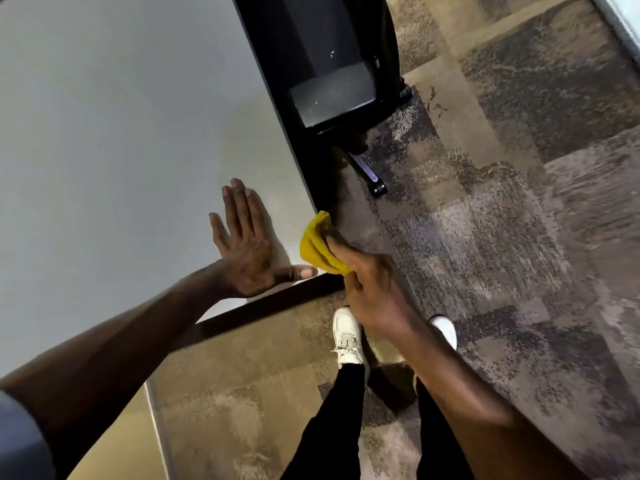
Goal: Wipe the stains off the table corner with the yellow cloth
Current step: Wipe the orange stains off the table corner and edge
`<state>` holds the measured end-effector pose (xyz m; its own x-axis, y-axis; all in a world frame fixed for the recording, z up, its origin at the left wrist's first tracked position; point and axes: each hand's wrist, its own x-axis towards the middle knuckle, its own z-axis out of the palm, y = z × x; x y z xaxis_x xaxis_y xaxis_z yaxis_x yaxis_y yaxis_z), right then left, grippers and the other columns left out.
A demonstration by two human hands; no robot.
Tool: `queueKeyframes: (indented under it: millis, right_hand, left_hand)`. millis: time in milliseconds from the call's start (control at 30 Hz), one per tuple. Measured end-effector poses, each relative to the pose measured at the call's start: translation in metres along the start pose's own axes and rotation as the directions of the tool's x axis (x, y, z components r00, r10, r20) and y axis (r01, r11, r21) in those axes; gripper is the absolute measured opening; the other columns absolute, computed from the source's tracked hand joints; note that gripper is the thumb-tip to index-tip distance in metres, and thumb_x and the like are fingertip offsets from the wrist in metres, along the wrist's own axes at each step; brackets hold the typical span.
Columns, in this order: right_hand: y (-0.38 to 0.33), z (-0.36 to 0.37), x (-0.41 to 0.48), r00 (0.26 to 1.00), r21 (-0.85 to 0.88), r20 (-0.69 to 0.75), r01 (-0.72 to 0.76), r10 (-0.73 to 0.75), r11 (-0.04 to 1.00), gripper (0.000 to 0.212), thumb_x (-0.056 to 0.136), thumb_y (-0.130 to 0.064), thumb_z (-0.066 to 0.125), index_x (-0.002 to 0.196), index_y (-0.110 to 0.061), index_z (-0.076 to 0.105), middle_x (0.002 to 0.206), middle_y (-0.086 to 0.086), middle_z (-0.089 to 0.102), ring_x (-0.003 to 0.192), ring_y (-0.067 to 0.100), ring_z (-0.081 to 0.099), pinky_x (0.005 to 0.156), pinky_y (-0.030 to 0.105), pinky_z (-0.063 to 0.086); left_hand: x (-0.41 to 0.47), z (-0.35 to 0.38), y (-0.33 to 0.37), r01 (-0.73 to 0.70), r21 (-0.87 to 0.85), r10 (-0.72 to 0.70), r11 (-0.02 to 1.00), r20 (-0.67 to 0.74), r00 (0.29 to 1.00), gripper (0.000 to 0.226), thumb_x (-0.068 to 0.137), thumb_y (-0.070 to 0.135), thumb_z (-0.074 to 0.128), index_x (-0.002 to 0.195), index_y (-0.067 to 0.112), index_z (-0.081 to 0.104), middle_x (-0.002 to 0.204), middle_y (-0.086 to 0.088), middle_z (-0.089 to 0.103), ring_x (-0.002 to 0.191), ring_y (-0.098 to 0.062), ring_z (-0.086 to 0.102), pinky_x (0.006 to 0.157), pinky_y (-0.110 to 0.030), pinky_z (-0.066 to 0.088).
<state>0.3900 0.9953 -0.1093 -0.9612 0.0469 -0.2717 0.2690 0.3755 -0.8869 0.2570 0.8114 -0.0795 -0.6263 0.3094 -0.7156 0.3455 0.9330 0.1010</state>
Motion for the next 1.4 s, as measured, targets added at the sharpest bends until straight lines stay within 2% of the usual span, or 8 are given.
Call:
queueKeyframes:
  millis: [100,367,600,700,800,967,1233,1400]
  right_hand:
    - [-0.013,0.001,0.038,0.998,-0.111,-0.057,-0.021,0.015,0.994,0.073,0.089,0.007,0.053,0.156,-0.022,0.047,0.138,0.015,0.069,0.112,0.039,0.072,0.095,0.047,0.060]
    - [-0.043,0.007,0.086,0.993,-0.190,-0.106,-0.061,0.041,0.980,0.081,0.090,0.009,0.048,0.159,-0.031,0.041,0.155,0.009,0.057,0.135,0.035,0.060,0.113,0.045,0.051]
    - [-0.035,0.027,-0.020,0.979,-0.188,-0.188,-0.120,0.084,0.975,0.090,0.082,0.018,0.055,0.158,-0.029,0.043,0.141,0.007,0.069,0.060,0.012,0.054,0.078,0.034,0.053]
    - [-0.038,0.036,-0.029,0.971,-0.230,-0.227,-0.135,0.082,0.964,0.089,0.082,0.020,0.052,0.158,-0.023,0.041,0.159,0.000,0.050,0.117,0.019,0.071,0.107,0.037,0.056]
    - [-0.046,0.041,-0.003,0.976,-0.359,-0.216,-0.108,0.030,0.927,0.087,0.085,0.020,0.048,0.162,-0.018,0.035,0.170,0.003,0.033,0.156,0.024,0.038,0.118,0.041,0.048]
    - [-0.062,0.047,0.042,0.982,-0.477,-0.185,-0.119,0.033,0.871,0.086,0.089,0.017,0.046,0.165,-0.017,0.026,0.176,0.007,0.016,0.162,0.026,0.020,0.120,0.040,0.042]
    - [-0.074,0.120,-0.029,0.970,-0.636,-0.194,-0.012,-0.144,0.772,0.060,0.096,0.001,0.025,0.151,0.002,0.050,0.162,0.022,0.043,0.156,0.040,0.033,0.125,0.052,0.037]
    - [-0.075,0.127,-0.029,0.985,-0.689,-0.147,-0.040,-0.086,0.723,0.071,0.095,-0.005,0.007,0.163,-0.002,0.027,0.173,0.020,0.016,0.163,0.037,0.006,0.134,0.048,0.016]
  left_hand:
    - [0.000,0.001,-0.003,-0.015,-0.017,0.015,1.000,-0.008,1.000,0.174,0.041,0.121,0.013,0.149,0.001,-0.050,0.157,-0.022,-0.060,0.148,-0.040,-0.055,0.122,-0.071,-0.027]
    - [0.003,0.006,-0.012,-0.071,-0.058,0.069,0.996,-0.030,0.997,0.176,0.043,0.121,0.017,0.149,-0.002,-0.049,0.151,-0.022,-0.065,0.142,-0.040,-0.061,0.119,-0.077,-0.025]
    - [0.005,0.013,-0.022,-0.143,-0.057,0.138,0.988,-0.091,0.986,0.173,0.046,0.120,0.017,0.149,-0.002,-0.049,0.157,-0.024,-0.059,0.146,-0.042,-0.057,0.118,-0.077,-0.027]
    - [0.003,0.011,-0.031,-0.195,-0.090,0.185,0.977,-0.114,0.976,0.176,0.044,0.121,0.022,0.157,0.001,-0.041,0.162,-0.019,-0.056,0.150,-0.037,-0.054,0.119,-0.069,-0.029]
    - [-0.005,0.006,-0.049,-0.252,-0.141,0.224,0.957,-0.189,0.956,0.169,0.051,0.116,0.037,0.169,0.010,-0.024,0.175,-0.009,-0.039,0.162,-0.028,-0.038,0.129,-0.060,-0.016]
    - [-0.025,0.010,-0.102,-0.178,-0.148,0.114,0.973,-0.364,0.924,0.158,0.062,0.108,0.052,0.173,0.017,-0.012,0.181,-0.004,-0.025,0.166,-0.021,-0.030,0.134,-0.050,-0.011]
    - [-0.051,0.031,-0.190,-0.165,-0.071,0.144,0.984,-0.238,0.960,0.164,0.054,0.112,0.056,0.170,0.028,-0.025,0.175,0.001,-0.042,0.163,-0.022,-0.038,0.126,-0.074,-0.014]
    - [-0.048,0.032,-0.195,-0.201,-0.054,0.187,0.978,-0.196,0.963,0.167,0.053,0.114,0.052,0.164,0.026,-0.037,0.169,-0.004,-0.050,0.158,-0.027,-0.046,0.119,-0.076,-0.022]
